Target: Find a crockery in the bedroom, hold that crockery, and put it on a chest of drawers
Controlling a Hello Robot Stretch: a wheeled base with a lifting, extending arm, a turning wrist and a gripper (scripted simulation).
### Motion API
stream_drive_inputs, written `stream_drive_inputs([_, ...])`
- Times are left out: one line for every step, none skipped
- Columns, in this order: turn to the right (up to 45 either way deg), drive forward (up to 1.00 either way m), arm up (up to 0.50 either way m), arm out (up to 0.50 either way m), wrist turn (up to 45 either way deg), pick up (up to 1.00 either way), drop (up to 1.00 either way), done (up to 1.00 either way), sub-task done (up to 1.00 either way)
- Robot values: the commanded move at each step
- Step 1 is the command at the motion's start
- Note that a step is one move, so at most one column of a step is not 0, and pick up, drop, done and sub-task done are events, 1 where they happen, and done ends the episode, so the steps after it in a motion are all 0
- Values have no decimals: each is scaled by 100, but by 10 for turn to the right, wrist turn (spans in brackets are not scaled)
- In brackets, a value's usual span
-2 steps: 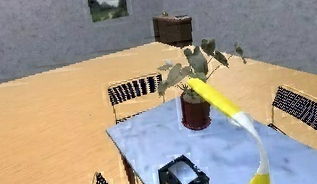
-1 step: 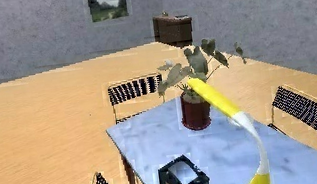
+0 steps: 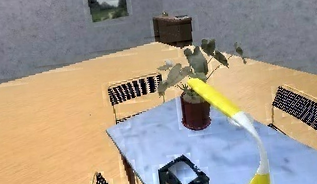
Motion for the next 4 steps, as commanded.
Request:
stream_drive_inputs([0,0,0,0,450,0,0,0,0])
stream_drive_inputs([0,0,0,0,450,0,0,0,0])
stream_drive_inputs([0,0,0,0,450,0,0,0,0])
stream_drive_inputs([0,0,0,0,240,0,0,0,0])
